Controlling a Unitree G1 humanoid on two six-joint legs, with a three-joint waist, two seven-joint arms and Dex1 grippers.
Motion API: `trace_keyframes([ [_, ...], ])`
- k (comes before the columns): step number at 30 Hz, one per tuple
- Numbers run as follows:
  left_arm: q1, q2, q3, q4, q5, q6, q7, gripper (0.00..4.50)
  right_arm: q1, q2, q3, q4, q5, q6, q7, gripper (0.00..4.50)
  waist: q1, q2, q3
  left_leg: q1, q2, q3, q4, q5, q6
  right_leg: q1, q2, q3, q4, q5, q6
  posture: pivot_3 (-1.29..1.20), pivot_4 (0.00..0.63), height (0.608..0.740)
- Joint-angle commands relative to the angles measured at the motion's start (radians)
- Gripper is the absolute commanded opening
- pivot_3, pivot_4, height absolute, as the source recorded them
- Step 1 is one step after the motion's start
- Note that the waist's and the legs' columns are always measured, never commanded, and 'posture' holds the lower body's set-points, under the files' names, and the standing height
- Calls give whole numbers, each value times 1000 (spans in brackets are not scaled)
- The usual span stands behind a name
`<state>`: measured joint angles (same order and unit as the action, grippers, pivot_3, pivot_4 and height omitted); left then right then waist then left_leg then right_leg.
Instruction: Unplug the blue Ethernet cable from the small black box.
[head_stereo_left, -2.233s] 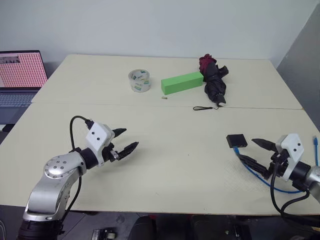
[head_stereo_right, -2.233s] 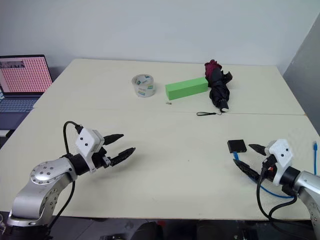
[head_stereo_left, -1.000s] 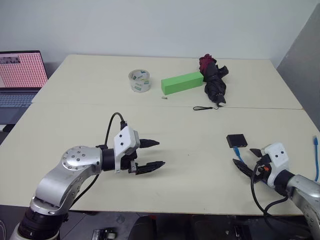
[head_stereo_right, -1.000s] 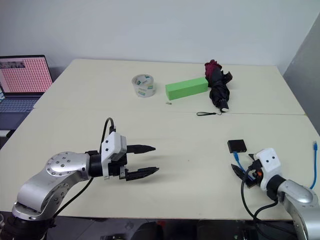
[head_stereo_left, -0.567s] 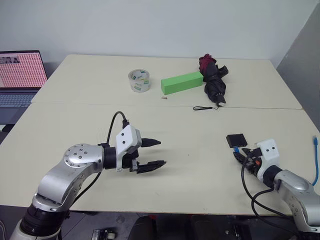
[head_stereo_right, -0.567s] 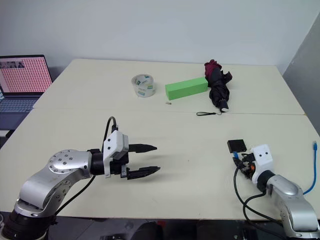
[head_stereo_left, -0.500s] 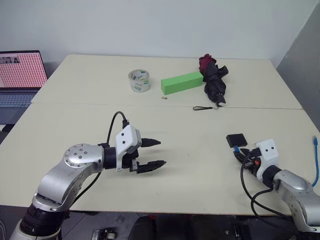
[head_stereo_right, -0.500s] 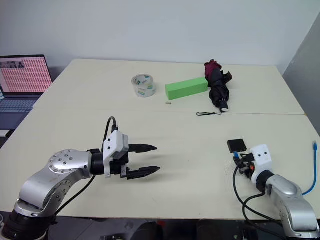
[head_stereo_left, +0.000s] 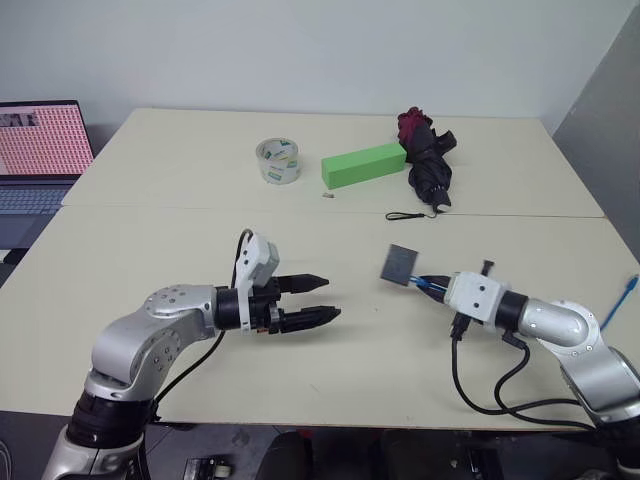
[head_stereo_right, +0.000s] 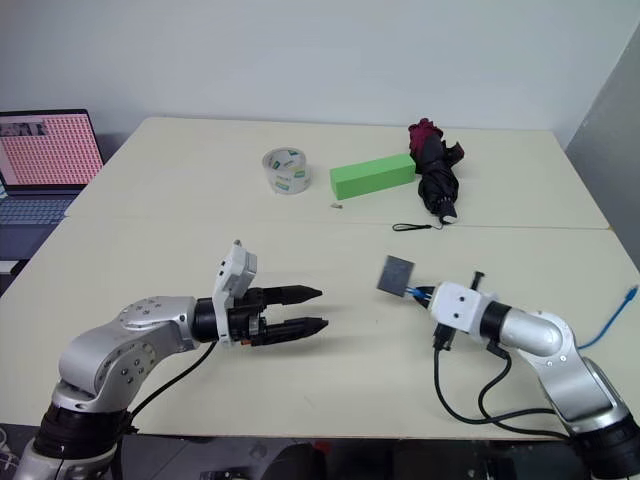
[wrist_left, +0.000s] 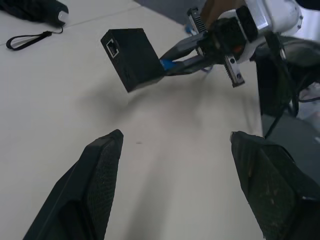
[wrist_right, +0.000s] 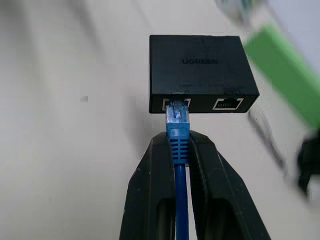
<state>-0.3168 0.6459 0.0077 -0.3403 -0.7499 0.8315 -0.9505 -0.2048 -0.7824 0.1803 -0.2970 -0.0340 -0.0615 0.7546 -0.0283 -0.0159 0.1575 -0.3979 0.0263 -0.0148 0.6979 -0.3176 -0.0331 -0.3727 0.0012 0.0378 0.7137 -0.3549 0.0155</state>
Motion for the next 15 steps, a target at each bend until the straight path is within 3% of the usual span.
trace_keyframes([
  [1,-42,-31,23,30,-71,54,11,3654,-82,2,49,47,-60,-216,46,96,1,0,0,0,0,0,0,0,0,0,0,0,0,0,0,0,150,740],
  [7,-71,-88,14,64,-95,81,44,3654,-186,43,97,117,-87,-362,70,96,-1,0,0,0,0,0,1,0,0,0,0,0,1,0,0,0,150,740],
  [13,-75,-126,26,88,-106,81,59,3654,-213,74,100,125,-85,-393,77,95,0,0,0,0,1,0,1,0,0,0,0,0,1,0,0,0,150,740],
  [14,-78,-131,28,94,-108,82,61,3271,-215,76,101,124,-86,-396,77,95,1,0,0,0,0,0,1,0,0,0,0,0,1,0,0,0,150,740],
  [15,-80,-134,29,99,-109,83,62,3166,-216,78,101,124,-87,-398,77,95,0,0,0,0,0,0,1,0,0,0,0,0,1,0,0,0,150,740],
])
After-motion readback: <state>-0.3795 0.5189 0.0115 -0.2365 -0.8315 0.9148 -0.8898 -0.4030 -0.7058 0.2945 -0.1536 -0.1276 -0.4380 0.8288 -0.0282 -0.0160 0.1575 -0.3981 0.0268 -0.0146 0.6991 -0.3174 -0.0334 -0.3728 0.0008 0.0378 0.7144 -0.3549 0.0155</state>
